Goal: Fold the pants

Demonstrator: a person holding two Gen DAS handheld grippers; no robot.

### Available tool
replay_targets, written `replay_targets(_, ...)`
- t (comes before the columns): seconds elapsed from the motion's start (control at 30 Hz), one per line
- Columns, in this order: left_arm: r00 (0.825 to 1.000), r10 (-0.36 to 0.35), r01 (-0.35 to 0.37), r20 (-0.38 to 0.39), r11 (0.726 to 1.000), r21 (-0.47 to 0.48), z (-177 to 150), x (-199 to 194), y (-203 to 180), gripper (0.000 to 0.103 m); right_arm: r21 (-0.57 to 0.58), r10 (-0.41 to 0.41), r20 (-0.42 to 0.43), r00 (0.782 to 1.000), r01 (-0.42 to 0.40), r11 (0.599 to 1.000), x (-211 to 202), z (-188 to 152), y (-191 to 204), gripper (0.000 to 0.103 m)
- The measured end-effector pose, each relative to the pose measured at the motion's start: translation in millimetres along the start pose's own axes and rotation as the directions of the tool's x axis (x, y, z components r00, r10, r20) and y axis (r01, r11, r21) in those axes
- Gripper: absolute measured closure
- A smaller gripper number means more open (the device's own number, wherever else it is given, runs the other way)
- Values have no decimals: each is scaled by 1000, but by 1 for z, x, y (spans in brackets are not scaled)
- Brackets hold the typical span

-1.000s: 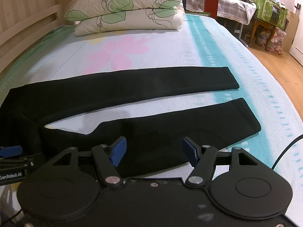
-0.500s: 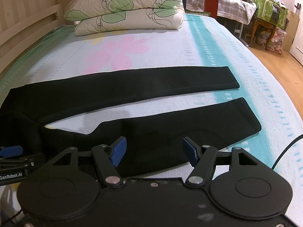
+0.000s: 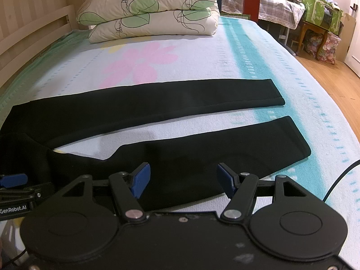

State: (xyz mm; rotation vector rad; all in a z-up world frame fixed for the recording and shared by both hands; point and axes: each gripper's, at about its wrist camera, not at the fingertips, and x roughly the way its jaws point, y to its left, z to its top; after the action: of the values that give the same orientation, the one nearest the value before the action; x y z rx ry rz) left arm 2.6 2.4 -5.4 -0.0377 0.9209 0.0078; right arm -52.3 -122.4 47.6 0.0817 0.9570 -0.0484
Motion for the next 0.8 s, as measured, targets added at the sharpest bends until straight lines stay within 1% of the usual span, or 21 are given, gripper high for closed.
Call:
replay_targets(0.33, 1000, 2, -2, 0, 1000, 0, 0, 0, 0, 31, -1, 10, 8, 1000, -10, 1000, 0, -1, 0, 34)
replay_targets(0.4, 1000, 7, -7, 4, 1000, 1, 1, 1, 0, 31, 2, 19, 16, 1000, -19, 1000, 0, -1, 0, 36)
replay_targets(0.47, 1000, 17, -17, 14, 1000, 0, 0, -1, -1, 31, 15, 26, 24, 999, -27, 1000, -2, -1, -2, 40)
replay_targets(0.53, 1000, 16, -16, 20, 1000, -2, 0, -2, -2, 31, 46, 28, 43, 999, -30, 999, -6, 0, -7, 40)
replay_targets(0.6, 1000, 10, -10, 25, 1000, -3, 1, -4, -2, 31, 84, 46, 56, 997, -51, 995, -11, 3, -14, 41)
replay_targets(0.67, 999, 10, -10, 34, 1000, -1, 4, -5, -2, 31, 90, 25, 96, 995, -34, 995, -18, 8, -19, 41)
replay_targets(0.73, 999, 21, -22, 49, 1000, 5, 9, -7, -4, 31, 63, -38, 152, 988, 29, 998, -29, 16, -25, 40)
replay_targets(0.8, 998, 30, -31, 59, 999, 8, 14, -8, -7, 31, 46, -77, 192, 978, 69, 997, -36, 25, -35, 36)
